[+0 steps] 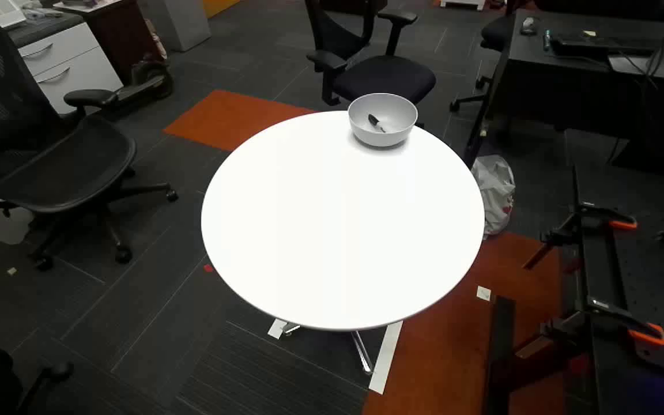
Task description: Put the marker on the table
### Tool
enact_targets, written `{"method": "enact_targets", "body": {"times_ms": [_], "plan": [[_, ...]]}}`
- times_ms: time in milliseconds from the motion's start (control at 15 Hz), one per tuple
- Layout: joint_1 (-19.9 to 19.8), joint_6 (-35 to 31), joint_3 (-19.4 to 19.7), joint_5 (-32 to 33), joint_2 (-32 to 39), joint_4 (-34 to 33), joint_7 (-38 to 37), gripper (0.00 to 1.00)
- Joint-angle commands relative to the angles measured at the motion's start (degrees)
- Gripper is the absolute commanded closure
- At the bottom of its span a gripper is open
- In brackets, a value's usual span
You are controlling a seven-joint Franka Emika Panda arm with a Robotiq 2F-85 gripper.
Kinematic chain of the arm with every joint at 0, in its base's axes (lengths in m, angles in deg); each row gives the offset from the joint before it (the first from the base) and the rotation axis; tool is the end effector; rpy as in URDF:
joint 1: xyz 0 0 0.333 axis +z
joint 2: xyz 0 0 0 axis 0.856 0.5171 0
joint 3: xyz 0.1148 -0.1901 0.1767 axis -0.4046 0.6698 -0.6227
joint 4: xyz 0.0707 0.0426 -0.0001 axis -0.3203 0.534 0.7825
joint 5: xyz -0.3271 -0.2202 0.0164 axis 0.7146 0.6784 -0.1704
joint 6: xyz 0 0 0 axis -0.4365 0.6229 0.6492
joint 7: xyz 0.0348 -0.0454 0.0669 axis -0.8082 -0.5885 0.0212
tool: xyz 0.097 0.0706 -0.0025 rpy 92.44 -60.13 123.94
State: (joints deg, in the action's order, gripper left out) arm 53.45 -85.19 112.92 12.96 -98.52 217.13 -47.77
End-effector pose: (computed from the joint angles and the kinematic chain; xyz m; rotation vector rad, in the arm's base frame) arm 0.2956 -0.1705 0.4891 -2.8854 -0.0364 -0.1047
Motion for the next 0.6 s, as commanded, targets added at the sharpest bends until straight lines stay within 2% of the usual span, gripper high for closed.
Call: {"method": "enact_targets", "body": {"times_ms": [0,333,533], "plan": [[-1.0,0.07,-0.71,-0.59,0.37,-0.11,0.64,0.0],[-1.0,0.07,-0.71,-0.59,0.37,-0.11,0.64,0.0],[-0.42,-3.26,-1.77,-2.99,6.9,-3.37,-4.69,0.0]]}}
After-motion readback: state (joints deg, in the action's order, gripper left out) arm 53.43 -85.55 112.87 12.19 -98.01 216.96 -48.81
